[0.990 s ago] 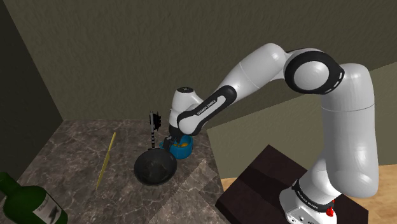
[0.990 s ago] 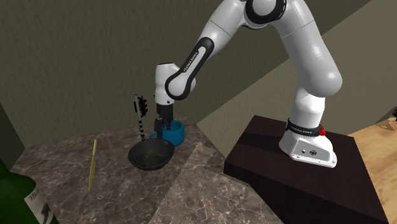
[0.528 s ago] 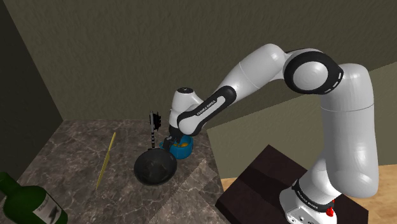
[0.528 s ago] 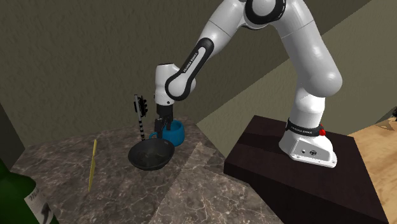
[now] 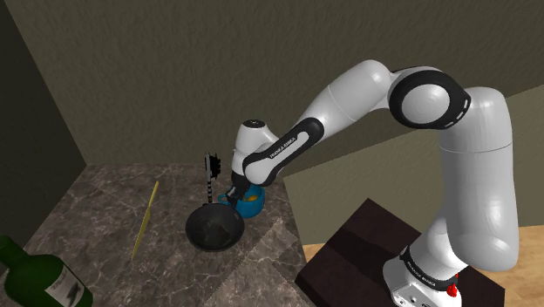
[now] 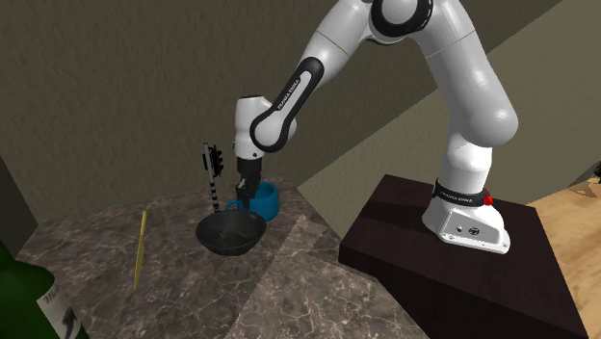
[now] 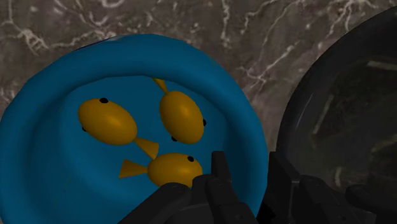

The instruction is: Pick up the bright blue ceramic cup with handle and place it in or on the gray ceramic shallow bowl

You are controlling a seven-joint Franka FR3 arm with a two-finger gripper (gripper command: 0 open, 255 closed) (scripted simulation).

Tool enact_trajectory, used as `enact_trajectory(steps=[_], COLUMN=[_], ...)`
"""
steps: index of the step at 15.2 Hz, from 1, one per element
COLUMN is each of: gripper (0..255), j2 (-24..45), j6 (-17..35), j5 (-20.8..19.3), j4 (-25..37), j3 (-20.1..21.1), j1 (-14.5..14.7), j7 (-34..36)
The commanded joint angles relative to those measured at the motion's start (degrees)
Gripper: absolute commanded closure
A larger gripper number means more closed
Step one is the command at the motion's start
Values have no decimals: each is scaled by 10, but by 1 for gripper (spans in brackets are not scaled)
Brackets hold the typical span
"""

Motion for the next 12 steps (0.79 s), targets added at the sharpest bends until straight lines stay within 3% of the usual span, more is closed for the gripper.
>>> enact_trajectory(steps=[1,12], gripper=[255,255], j2=[0,-61], j6=[0,-55], j5=[0,11], j4=[-1,-6], j3=[0,11], j1=[0,-8], j7=[0,-2])
